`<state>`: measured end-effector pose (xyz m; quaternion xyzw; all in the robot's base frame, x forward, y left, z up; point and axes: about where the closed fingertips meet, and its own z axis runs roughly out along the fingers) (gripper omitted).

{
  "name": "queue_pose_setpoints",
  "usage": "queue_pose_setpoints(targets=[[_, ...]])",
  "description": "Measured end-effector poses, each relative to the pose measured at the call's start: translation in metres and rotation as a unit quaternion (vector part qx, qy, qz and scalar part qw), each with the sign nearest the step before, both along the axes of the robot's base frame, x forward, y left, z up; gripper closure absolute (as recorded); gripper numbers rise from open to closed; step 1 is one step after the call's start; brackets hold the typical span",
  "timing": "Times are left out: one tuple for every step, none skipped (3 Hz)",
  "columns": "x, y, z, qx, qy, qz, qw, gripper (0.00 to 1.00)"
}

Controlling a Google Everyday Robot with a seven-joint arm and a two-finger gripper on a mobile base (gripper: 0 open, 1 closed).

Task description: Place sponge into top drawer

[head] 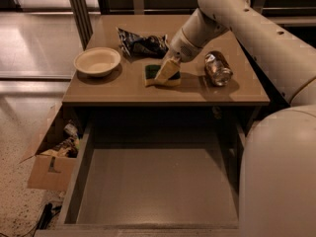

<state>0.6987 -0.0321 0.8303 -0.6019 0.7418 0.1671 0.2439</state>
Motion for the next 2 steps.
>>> queue_pose_setpoints(targets=[[0.000,0.010,0.006,-0.004,0.000,0.014,0.9999,1.00],[-0.005,0.010,0.029,-0.008,-0.006,0.020,0.9998,1.00]])
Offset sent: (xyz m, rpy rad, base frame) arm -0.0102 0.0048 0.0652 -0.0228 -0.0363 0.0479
